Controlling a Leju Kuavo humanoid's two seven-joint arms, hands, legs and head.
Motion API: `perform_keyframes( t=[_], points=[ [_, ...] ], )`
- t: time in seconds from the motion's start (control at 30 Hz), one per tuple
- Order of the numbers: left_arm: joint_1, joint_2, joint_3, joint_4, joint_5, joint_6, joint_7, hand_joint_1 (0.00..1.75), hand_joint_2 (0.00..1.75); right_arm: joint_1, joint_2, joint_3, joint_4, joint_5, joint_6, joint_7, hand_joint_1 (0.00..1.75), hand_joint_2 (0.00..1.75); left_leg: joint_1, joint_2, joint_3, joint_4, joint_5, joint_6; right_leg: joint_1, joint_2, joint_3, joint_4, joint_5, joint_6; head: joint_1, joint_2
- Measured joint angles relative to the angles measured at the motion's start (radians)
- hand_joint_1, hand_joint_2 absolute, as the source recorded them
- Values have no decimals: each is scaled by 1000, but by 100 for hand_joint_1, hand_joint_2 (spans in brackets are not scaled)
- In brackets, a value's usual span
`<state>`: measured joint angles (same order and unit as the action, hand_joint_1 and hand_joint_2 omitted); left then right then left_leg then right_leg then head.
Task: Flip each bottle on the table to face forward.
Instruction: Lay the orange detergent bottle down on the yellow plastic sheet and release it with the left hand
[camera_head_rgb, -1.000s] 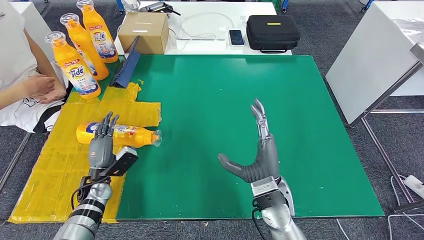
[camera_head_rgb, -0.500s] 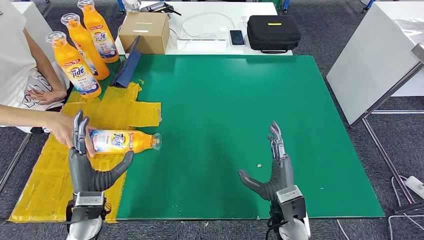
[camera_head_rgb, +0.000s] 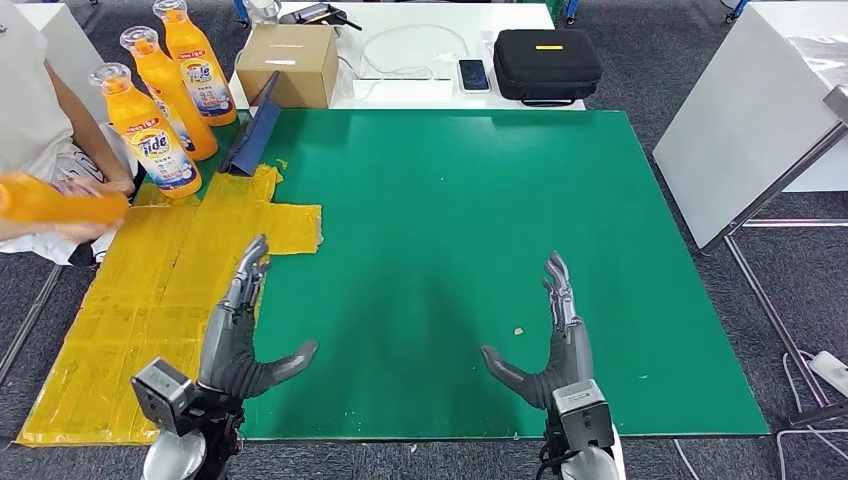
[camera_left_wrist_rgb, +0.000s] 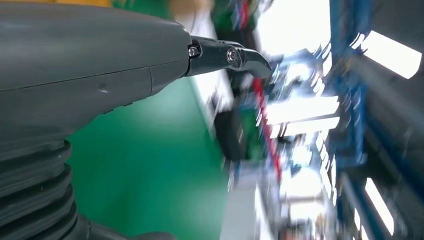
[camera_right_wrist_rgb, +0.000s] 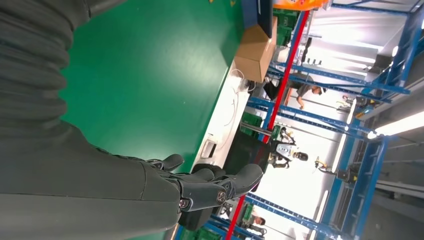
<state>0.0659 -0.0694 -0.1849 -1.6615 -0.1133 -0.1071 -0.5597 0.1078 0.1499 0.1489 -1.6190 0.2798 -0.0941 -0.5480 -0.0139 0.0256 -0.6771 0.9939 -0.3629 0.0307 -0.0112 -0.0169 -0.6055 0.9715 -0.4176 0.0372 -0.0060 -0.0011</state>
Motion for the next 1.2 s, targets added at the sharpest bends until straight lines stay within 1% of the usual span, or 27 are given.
perform_keyframes(
  t=[0.1,0.17,0.23,0.33,0.47,0.6,0.93,1.2],
  points=[
    [-24,0,5,62,49,-119,6,0,175,-5,7,0,0,3,-9,9,0,175,0,0,0,0,0,0,0,0,6,0,1,0,0,0],
    [-37,-1,8,92,63,-157,10,0,175,-10,14,0,0,7,-24,26,0,175,0,1,0,0,0,0,0,0,7,0,1,-1,0,0],
    [-46,-4,10,111,74,-171,26,0,175,-15,19,0,1,10,-39,64,0,175,0,0,0,0,0,0,0,0,7,0,1,-1,0,0],
    [-51,-5,18,128,97,-178,75,0,175,-22,21,1,7,3,-48,120,0,175,0,0,0,0,0,0,0,0,7,0,1,-1,0,0],
    [-68,-4,36,158,120,-163,141,0,175,-32,21,3,14,-9,-61,153,0,175,0,0,0,0,1,0,0,0,7,0,1,-1,0,0],
    [-88,-3,52,176,125,-143,159,0,175,-43,21,4,15,-14,-68,166,0,0,0,0,1,0,1,0,0,0,7,0,1,0,0,0],
    [-113,-2,58,191,110,-108,170,0,175,-66,15,14,28,-12,-81,185,0,0,0,0,1,0,1,0,0,0,7,0,1,-1,0,0],
    [-115,-2,58,191,62,-50,149,0,175,-69,11,31,35,23,-100,187,0,0,0,0,1,0,1,0,0,0,7,0,1,-1,0,0]
  ],
)
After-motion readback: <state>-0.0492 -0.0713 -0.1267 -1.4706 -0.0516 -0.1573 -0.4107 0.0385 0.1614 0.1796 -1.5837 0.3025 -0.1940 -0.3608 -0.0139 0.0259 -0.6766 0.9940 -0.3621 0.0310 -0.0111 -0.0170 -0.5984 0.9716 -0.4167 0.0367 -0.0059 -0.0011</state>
